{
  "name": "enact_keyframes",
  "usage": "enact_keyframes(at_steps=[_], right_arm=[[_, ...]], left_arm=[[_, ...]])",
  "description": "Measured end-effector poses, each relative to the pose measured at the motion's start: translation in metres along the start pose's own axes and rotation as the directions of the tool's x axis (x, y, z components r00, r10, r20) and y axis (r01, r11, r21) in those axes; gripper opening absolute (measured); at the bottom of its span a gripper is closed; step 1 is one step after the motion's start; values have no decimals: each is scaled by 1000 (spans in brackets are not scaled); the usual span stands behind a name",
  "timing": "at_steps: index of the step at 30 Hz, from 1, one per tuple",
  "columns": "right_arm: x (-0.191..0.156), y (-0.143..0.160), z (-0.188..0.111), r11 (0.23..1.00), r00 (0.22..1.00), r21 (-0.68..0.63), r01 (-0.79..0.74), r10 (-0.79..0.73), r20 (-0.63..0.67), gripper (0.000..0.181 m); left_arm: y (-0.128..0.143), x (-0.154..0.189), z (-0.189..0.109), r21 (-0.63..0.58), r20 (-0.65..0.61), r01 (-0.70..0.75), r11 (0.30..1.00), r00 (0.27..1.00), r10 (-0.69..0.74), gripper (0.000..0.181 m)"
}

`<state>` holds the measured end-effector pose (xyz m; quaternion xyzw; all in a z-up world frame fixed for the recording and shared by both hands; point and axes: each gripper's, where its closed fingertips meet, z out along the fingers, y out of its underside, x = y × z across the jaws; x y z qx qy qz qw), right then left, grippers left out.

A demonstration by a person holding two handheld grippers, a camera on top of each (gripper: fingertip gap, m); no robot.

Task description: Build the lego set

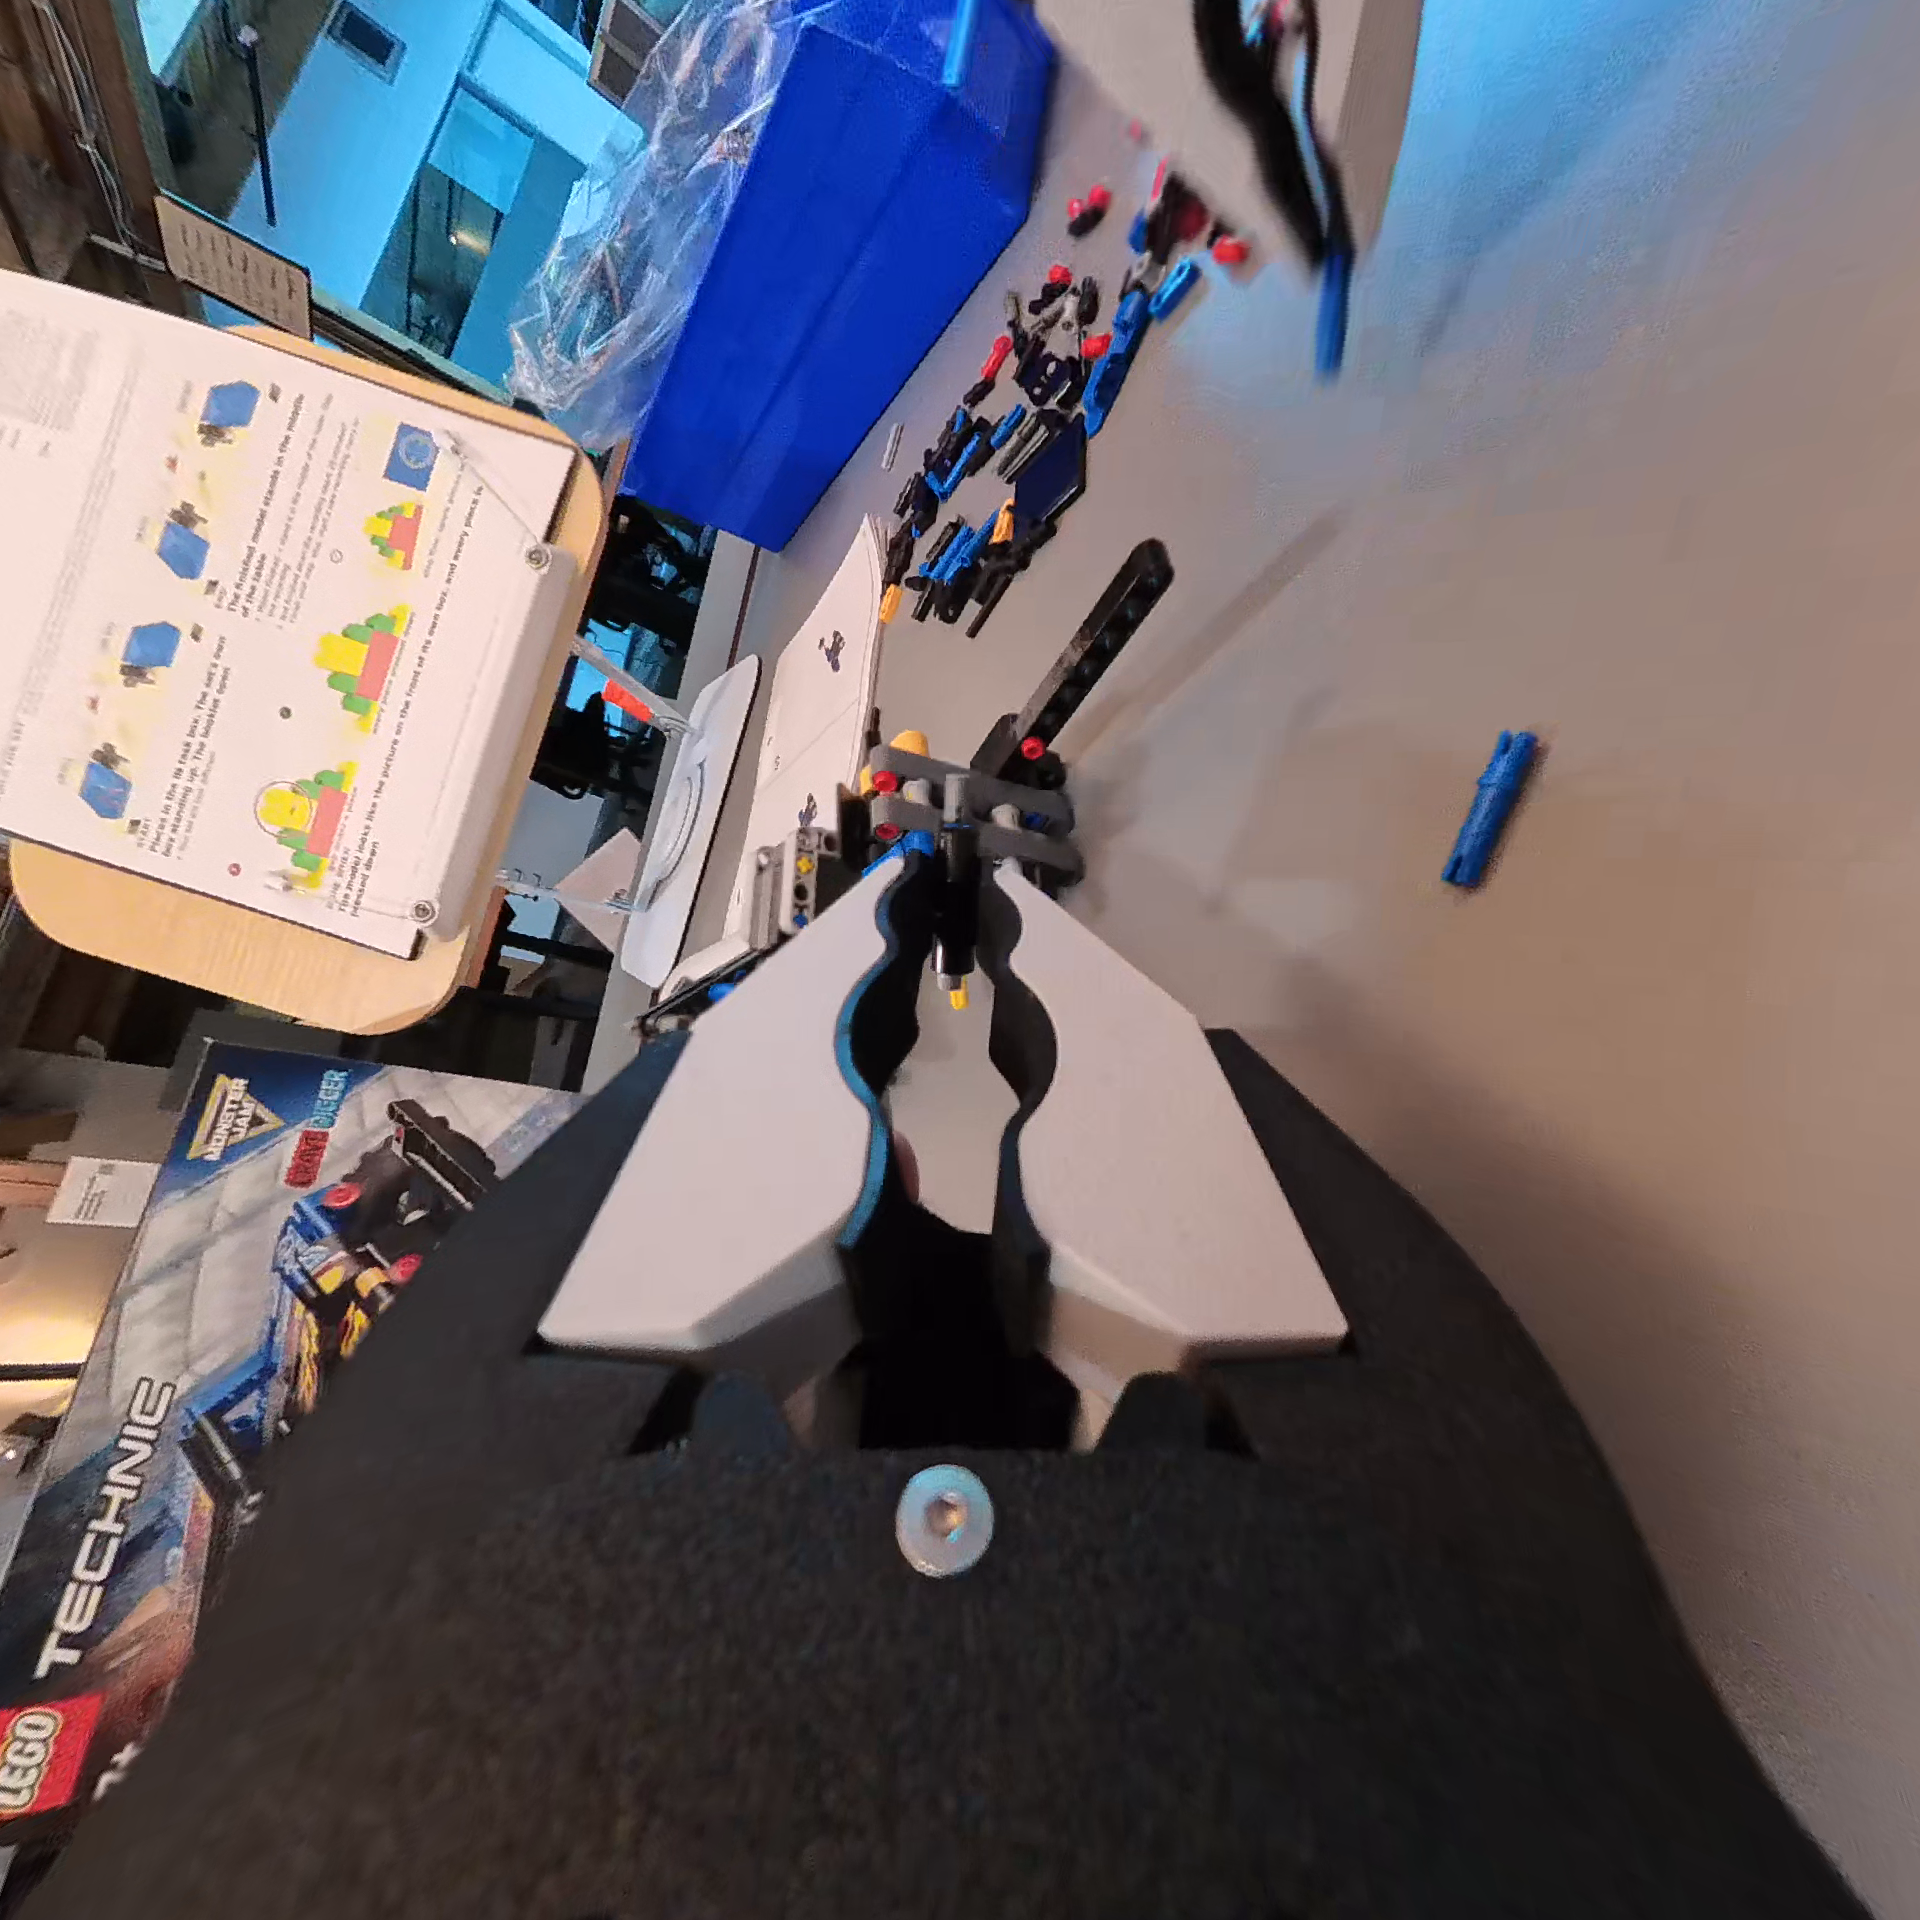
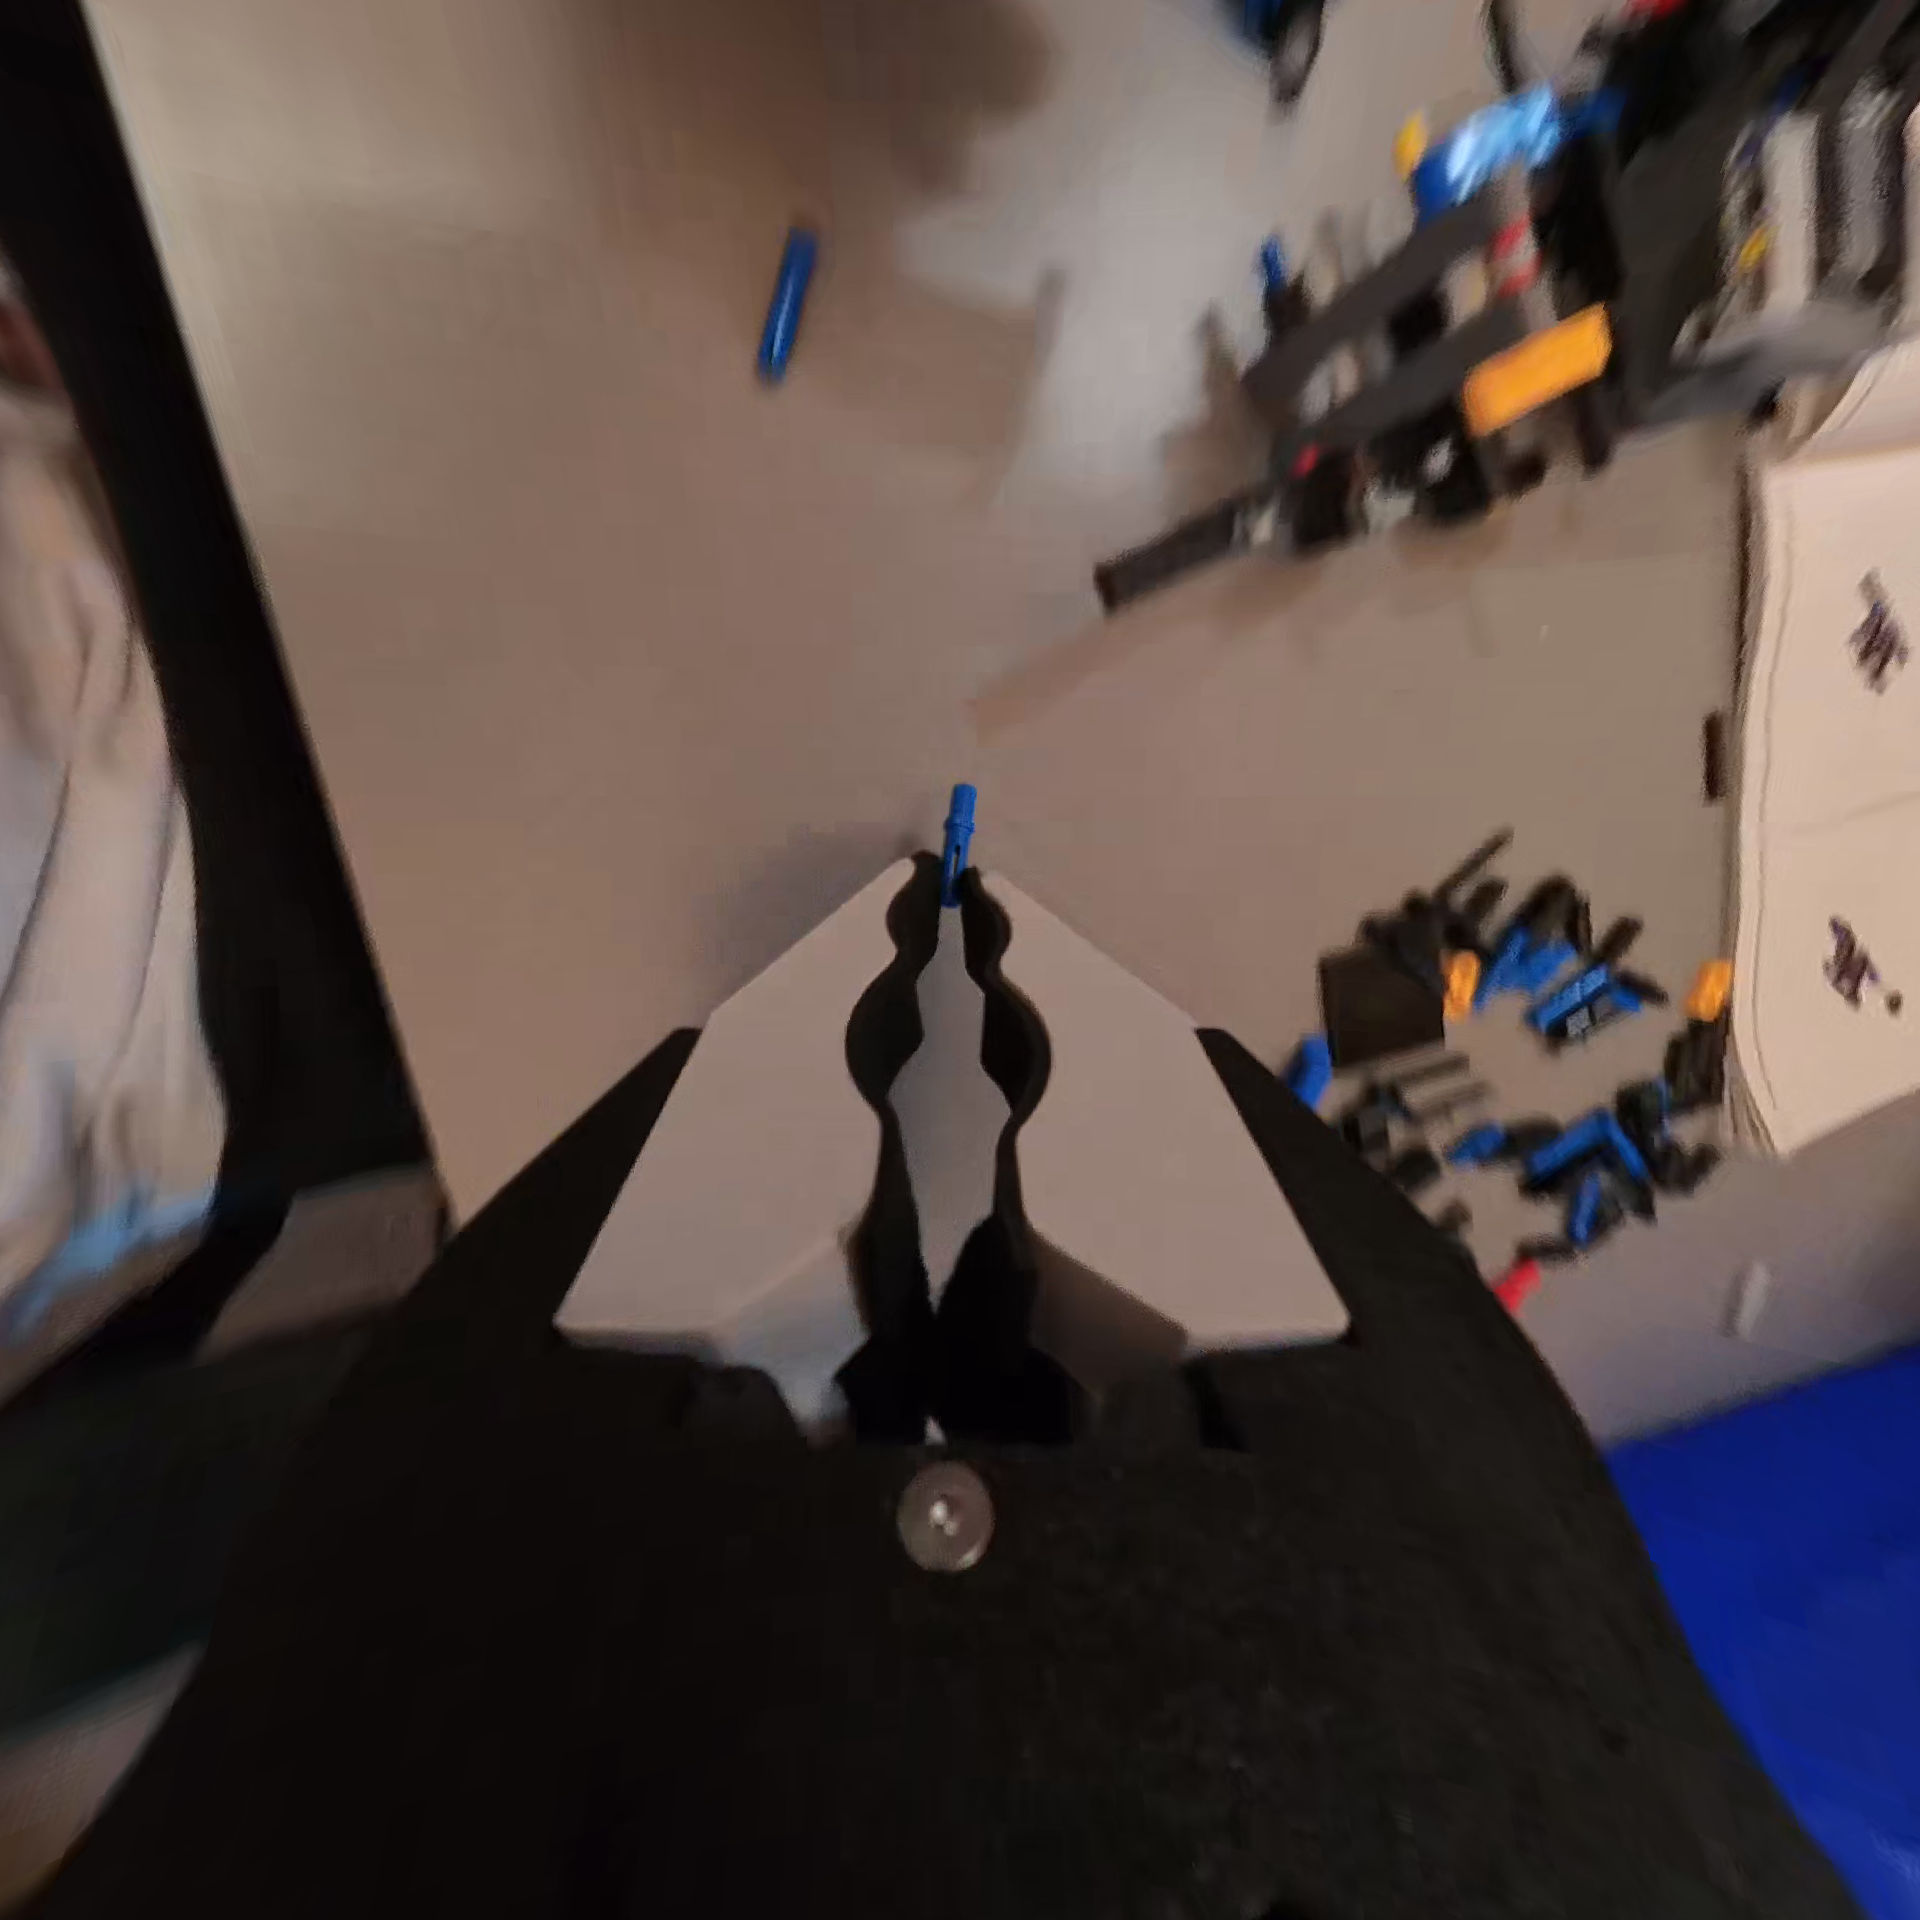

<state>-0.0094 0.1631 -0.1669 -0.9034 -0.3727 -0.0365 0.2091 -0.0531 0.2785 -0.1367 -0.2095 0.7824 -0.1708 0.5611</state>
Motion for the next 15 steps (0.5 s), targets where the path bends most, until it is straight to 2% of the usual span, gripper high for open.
enact_keyframes(at_steps=[3,5,7,10,15], right_arm=[[3,45,-33,948,995,-316,44,-13,99,3],[-3,72,-46,857,977,-505,99,12,213,3],[-5,94,-49,756,953,-633,168,39,300,3],[-6,115,-52,648,921,-725,231,95,378,3],[-12,129,-57,558,905,-785,269,132,404,3]], left_arm=[[3,-3,0,-12,16,-18,1000,1000,18,5],[3,-4,0,-17,26,-31,999,999,32,5],[3,-5,0,-19,34,-44,999,998,44,6],[2,-7,-2,-17,46,-54,998,997,55,6],[4,-11,-2,-23,63,-69,997,995,71,5]])
